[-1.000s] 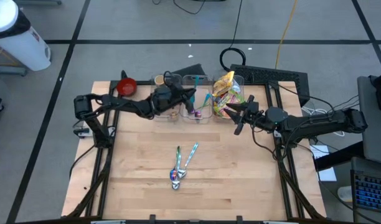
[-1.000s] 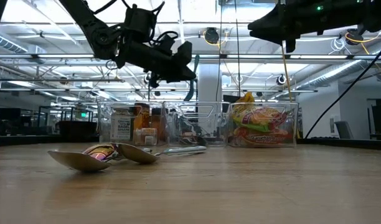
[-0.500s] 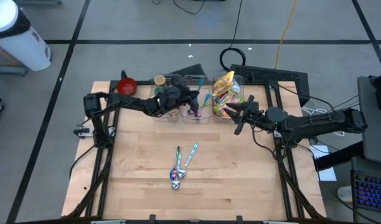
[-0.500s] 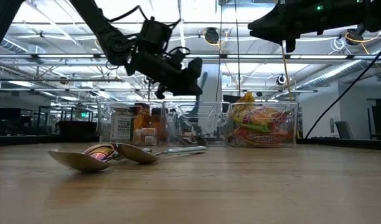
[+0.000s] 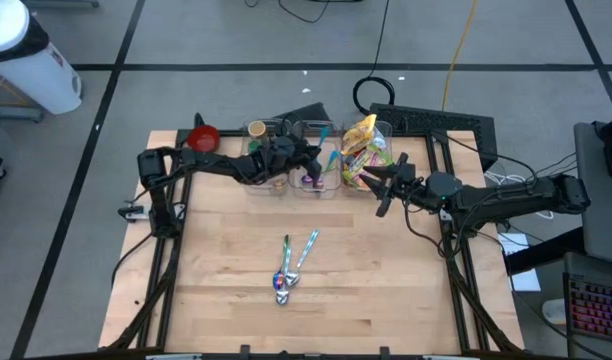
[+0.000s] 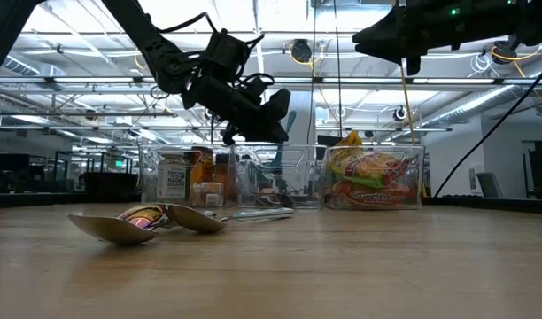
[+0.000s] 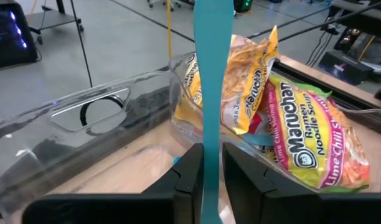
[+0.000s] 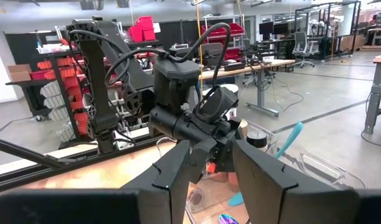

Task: Pick & Place Food Item
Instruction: Put the blue spoon into the middle transparent bin, then put the right white blue spoon into the middle transparent bin

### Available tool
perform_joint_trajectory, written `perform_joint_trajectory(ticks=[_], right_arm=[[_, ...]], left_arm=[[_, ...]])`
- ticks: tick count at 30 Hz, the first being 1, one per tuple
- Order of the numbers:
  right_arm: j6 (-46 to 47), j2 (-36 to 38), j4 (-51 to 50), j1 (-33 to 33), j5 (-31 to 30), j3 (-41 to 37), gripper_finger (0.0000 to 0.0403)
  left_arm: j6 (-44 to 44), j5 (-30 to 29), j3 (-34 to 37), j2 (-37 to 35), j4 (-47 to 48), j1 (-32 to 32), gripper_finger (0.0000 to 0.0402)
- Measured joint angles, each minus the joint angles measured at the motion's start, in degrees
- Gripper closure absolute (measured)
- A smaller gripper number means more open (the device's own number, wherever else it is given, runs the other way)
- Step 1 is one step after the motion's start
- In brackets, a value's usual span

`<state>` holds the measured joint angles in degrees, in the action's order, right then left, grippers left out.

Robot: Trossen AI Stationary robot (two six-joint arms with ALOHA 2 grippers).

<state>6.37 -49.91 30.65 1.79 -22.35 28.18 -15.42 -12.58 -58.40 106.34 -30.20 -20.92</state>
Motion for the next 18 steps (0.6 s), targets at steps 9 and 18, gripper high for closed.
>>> perform_joint_trajectory(ticks=[9,18], right_arm=[[0.0,0.0,0.0,0.0,0.0,0.0,0.0287],[0.0,0.0,0.0,0.0,0.0,0.0,0.0287]], left_arm=[[1.6,-3.0,0.0,0.0,0.1,0.0,0.0331],[1.8,-3.0,0.0,0.0,0.2,0.0,0.0330]])
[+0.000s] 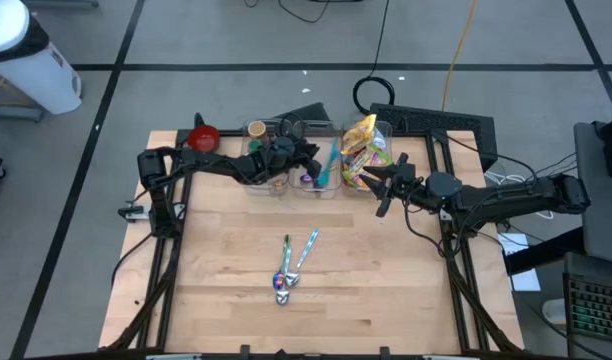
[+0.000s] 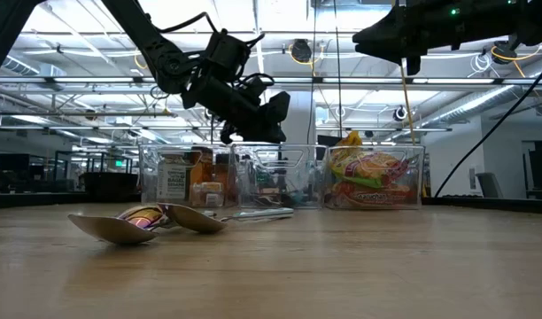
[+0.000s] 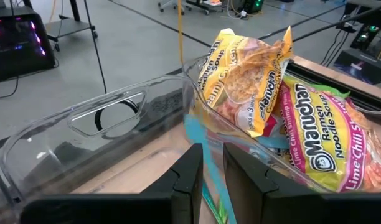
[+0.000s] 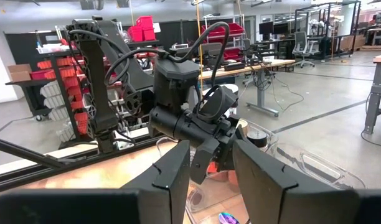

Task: Pick & Place Food Item
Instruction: Put the right white blue spoon into the middle transparent bin

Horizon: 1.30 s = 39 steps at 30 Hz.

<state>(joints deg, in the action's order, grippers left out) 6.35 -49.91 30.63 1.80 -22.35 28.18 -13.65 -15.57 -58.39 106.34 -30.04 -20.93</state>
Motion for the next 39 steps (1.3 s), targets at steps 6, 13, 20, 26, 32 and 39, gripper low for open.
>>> perform_joint_trajectory(ticks=[6,13,20,26,32,39], right_arm=[[0.0,0.0,0.0,0.0,0.0,0.0,0.0287],[0.0,0.0,-0.4,0.0,0.0,0.0,0.0287],[0.0,0.0,-0.5,0.0,0.0,0.0,0.0287],[0.4,0.0,-0.8,0.0,1.0,0.0,0.0287],[0.7,0.0,-1.3,0.0,3.2,0.0,0.0287],[1.5,0.0,-2.1,0.0,3.2,0.0,0.0287]], left_arm=[[0.5,3.3,0.1,-1.0,3.4,0.0,0.0329],[4.3,7.7,0.1,-9.8,13.3,0.1,0.0329],[5.2,17.6,0.1,-19.4,21.6,2.0,0.0329],[7.9,26.7,0.1,-22.3,26.6,3.6,0.0329],[6.3,27.6,1.9,-26.1,33.2,3.6,0.0329],[7.3,27.6,15.1,-37.8,22.4,3.6,0.0329]])
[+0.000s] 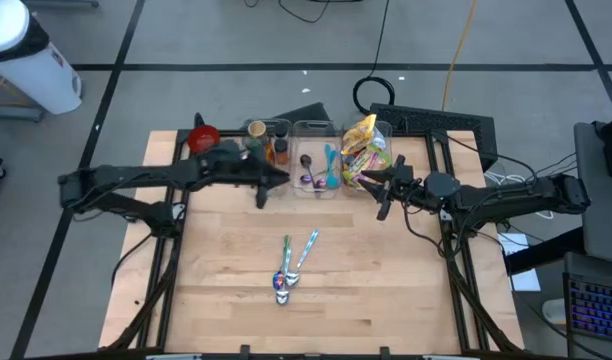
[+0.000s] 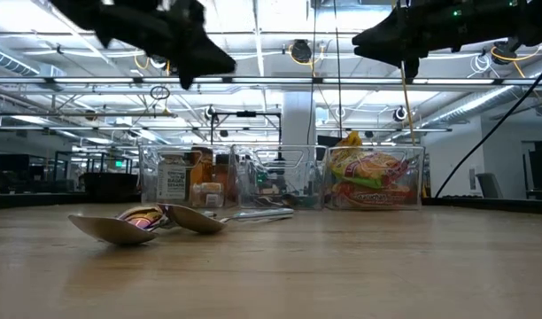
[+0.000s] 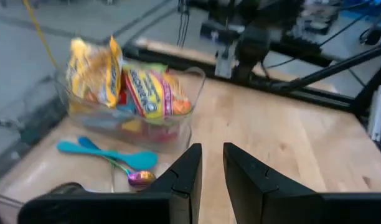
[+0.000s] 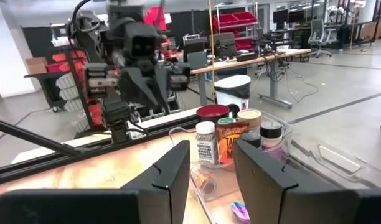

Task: Pick & Place Food Item
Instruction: Put the right white blue spoon into the middle transparent bin

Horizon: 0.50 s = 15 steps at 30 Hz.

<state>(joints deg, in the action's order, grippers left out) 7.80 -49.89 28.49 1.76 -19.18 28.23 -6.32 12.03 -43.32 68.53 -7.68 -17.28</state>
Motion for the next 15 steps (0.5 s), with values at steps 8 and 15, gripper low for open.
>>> perform_joint_trajectory(ticks=[8,15], right_arm=[[1.7,0.0,0.4,0.0,2.5,0.0,0.0287],[1.2,-4.2,7.8,-1.5,10.3,0.0,0.0287]], left_arm=[[2.8,2.4,10.9,-24.1,0.0,-0.8,0.0329],[2.6,6.5,17.4,-36.2,-0.4,-0.1,0.0329]])
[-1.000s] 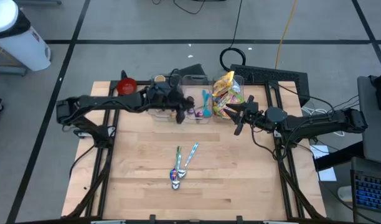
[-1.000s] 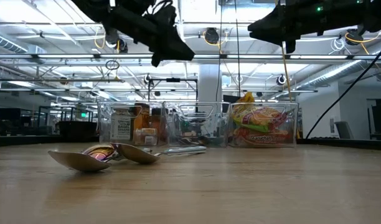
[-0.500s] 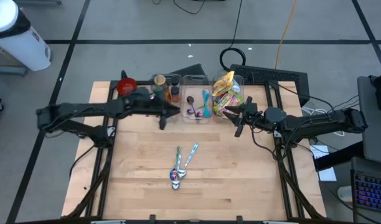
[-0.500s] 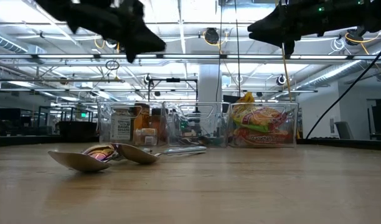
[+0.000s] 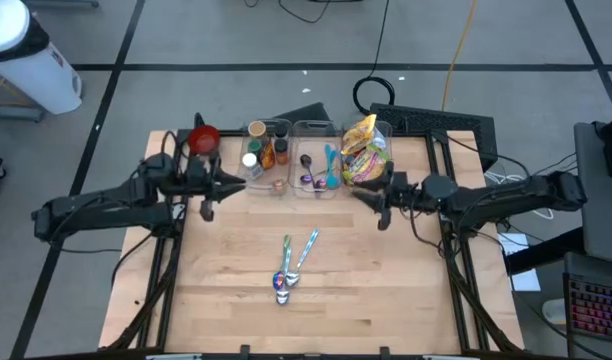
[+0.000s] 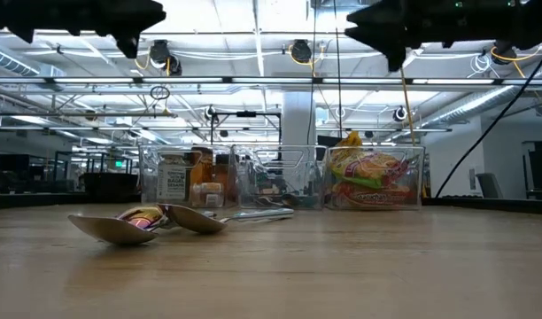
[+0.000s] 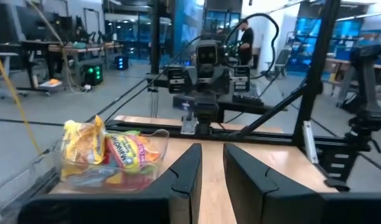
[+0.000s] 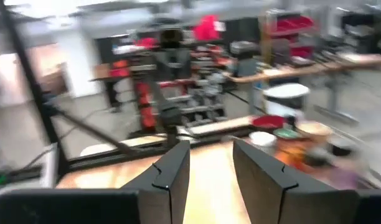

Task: Pick & Place Food Item
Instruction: Put the right white blue spoon into the middle transparent bin

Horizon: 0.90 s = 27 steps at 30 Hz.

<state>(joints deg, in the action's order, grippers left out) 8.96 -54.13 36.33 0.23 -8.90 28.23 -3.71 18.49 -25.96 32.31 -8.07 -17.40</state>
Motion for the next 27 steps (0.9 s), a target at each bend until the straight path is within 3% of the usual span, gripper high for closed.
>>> perform_joint_trajectory(ticks=[3,6,10,18,22,27], right_arm=[[-6.3,-5.2,5.4,-2.5,5.0,0.4,0.0287],[-13.7,-12.0,5.8,-6.1,5.7,3.3,0.0285],[-18.9,-21.9,-3.5,-9.7,4.5,12.9,0.0266],[-22.2,-41.5,-31.4,-11.7,4.7,34.3,0.0190],[-23.8,-48.3,-34.6,-11.4,5.4,38.6,0.0182],[-24.9,-54.0,-35.8,-10.4,13.7,40.6,0.0191]], left_arm=[[0.1,1.2,1.5,-0.2,-1.6,1.2,0.0329],[0.5,1.0,1.8,1.4,-3.5,2.0,0.0329],[0.9,1.0,1.8,3.9,-5.4,2.5,0.0322],[-1.2,-3.8,1.8,8.3,-8.0,2.4,0.0207],[-1.1,-3.5,1.8,9.2,-8.2,2.4,0.0158],[-0.9,-3.1,1.8,9.3,-8.2,2.5,0.0129]])
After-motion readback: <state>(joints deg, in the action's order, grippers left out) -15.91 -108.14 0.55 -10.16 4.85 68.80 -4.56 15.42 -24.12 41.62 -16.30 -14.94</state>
